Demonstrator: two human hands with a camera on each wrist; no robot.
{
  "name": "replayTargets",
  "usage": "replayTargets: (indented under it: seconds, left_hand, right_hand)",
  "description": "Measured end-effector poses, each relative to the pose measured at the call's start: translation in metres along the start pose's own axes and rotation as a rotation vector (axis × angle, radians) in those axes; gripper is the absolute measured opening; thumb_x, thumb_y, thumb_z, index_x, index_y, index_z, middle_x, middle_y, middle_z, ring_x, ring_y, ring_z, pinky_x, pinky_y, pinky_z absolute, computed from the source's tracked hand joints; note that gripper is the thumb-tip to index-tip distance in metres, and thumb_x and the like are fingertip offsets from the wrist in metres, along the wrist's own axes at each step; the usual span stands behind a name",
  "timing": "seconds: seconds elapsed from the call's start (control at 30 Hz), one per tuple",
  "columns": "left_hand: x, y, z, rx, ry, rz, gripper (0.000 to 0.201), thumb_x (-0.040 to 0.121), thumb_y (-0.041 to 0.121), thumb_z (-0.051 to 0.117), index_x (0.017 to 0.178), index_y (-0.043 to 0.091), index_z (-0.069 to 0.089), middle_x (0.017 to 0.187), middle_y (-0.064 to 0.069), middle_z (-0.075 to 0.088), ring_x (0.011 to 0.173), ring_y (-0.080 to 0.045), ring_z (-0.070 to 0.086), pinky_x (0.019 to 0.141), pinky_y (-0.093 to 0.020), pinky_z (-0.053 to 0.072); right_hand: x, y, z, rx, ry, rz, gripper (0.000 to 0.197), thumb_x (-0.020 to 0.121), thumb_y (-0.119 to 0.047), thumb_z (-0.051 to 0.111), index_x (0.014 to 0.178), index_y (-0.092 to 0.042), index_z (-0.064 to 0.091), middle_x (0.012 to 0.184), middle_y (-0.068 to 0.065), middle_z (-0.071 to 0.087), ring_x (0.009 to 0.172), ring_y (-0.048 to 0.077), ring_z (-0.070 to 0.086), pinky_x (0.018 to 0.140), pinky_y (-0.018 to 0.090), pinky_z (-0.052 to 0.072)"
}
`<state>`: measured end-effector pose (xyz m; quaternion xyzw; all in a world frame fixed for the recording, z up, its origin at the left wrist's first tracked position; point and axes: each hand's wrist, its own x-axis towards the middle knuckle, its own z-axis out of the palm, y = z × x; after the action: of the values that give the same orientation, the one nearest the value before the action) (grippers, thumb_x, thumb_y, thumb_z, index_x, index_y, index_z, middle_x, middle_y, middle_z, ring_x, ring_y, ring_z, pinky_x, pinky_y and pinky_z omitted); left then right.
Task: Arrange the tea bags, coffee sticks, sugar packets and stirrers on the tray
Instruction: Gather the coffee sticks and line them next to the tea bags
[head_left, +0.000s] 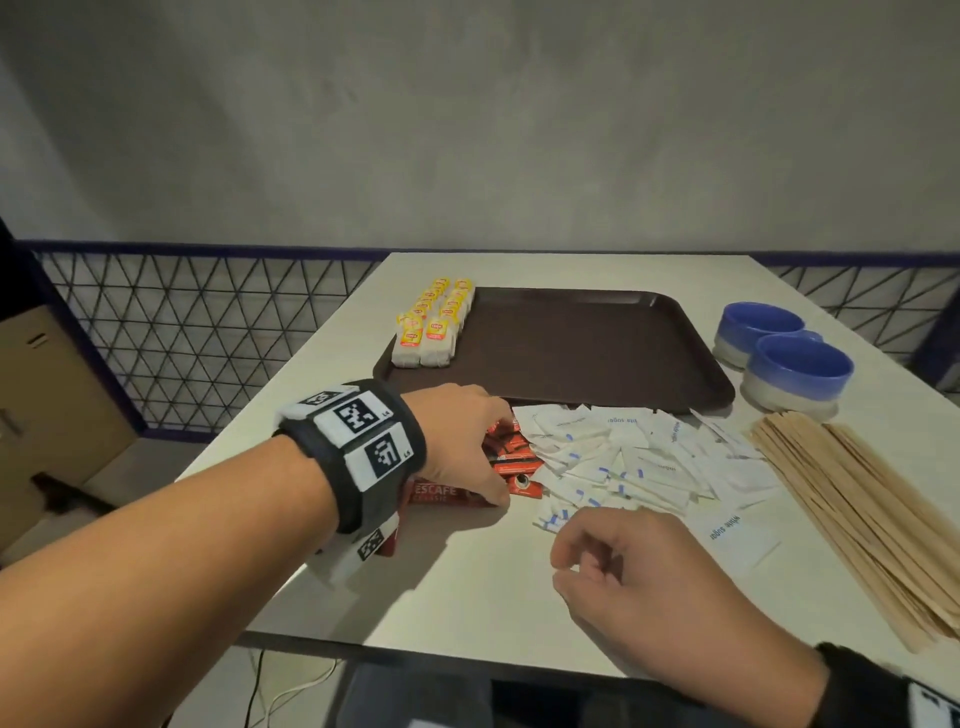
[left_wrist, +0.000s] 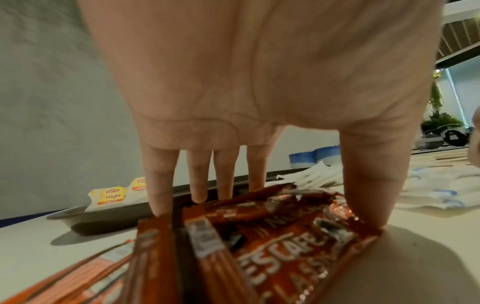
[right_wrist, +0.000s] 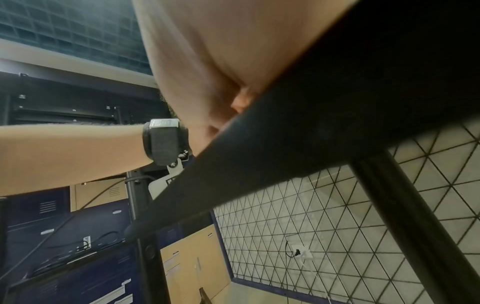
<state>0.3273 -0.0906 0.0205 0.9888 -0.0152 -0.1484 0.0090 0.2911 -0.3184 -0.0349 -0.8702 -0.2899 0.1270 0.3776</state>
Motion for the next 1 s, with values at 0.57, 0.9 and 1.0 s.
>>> replayTargets:
  seconds: [0.57, 0.9, 1.0]
  left_hand:
    - [-0.012, -0.014, 0.006, -0.054, 0.014, -0.068, 0.077, 0.068, 0.077, 0.071, 0.131, 0.037, 0.048, 0.128, 0.008, 0.045, 0.111, -0.016, 0.054, 0.097, -0.041, 0.051]
    - [-0.007, -0.004, 0.005, 0.042, 0.217, 0.014, 0.031, 0.086, 0.049, 0.071, 0.106, 0.026, 0.068, 0.100, 0.005, 0.066, 0.089, -0.017, 0.061, 0.079, -0.035, 0.055]
    - [-0.007, -0.005, 0.003, 0.029, 0.243, 0.002, 0.024, 0.086, 0.042, 0.072, 0.103, 0.027, 0.066, 0.095, 0.007, 0.067, 0.085, -0.017, 0.063, 0.078, -0.037, 0.057]
  right_hand:
    - [-0.010, 0.003, 0.007, 0.276, 0.141, -0.044, 0.016, 0.078, -0.008, 0.074, 0.075, -0.023, 0.072, 0.061, 0.008, 0.057, 0.051, 0.005, 0.044, 0.054, 0.015, 0.039]
    - [-0.010, 0.007, 0.006, 0.331, 0.151, -0.016, 0.017, 0.081, -0.008, 0.074, 0.076, -0.024, 0.073, 0.063, 0.009, 0.060, 0.054, 0.010, 0.049, 0.057, 0.022, 0.043]
    - [-0.011, 0.006, 0.005, 0.363, 0.152, -0.005, 0.017, 0.082, -0.007, 0.074, 0.076, -0.023, 0.073, 0.064, 0.011, 0.059, 0.052, 0.010, 0.047, 0.056, 0.020, 0.043]
